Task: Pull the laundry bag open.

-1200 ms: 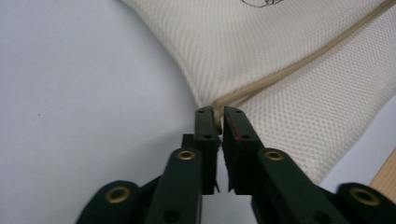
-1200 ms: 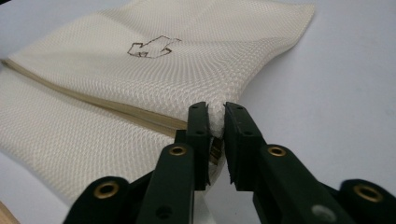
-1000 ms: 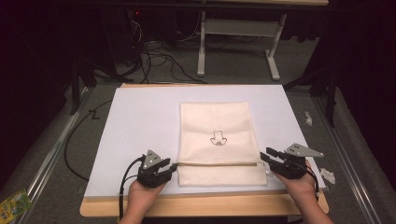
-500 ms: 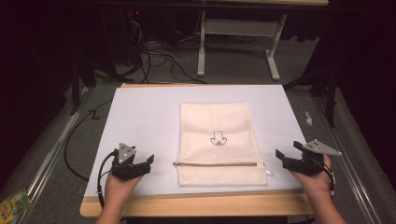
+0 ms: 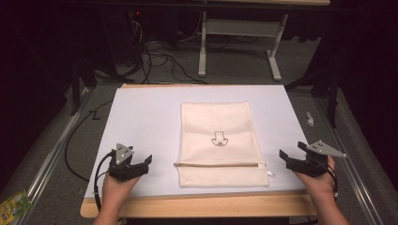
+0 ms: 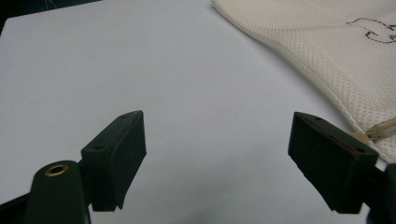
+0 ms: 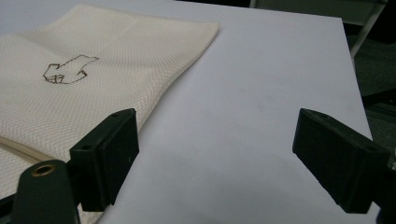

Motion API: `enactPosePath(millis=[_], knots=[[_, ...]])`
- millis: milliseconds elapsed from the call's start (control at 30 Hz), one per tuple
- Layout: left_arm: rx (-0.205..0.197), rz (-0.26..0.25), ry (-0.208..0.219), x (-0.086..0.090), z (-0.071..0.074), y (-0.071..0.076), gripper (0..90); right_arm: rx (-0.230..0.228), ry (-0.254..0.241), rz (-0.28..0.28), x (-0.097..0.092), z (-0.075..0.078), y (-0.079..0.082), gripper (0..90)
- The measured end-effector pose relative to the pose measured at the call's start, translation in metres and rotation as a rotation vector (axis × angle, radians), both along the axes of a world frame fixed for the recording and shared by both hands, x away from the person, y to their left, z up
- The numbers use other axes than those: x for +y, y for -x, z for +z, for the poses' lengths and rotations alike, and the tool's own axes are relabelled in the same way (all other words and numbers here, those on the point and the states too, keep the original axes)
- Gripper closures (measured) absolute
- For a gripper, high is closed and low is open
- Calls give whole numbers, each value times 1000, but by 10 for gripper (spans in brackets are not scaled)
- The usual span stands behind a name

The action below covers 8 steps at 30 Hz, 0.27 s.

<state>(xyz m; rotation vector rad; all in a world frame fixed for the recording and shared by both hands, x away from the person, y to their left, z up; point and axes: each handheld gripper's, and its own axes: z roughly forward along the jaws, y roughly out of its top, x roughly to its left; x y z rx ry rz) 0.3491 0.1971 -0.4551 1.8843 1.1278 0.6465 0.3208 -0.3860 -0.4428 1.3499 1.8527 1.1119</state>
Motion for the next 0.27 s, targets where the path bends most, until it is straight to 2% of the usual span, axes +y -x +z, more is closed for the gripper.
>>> enactPosePath(millis=[133, 267], knots=[[10, 14, 17, 3, -1, -1, 196, 10, -19, -8, -3, 0, 1, 151], [10, 15, 24, 3, -2, -2, 193, 10, -17, -6, -3, -1, -1, 151]])
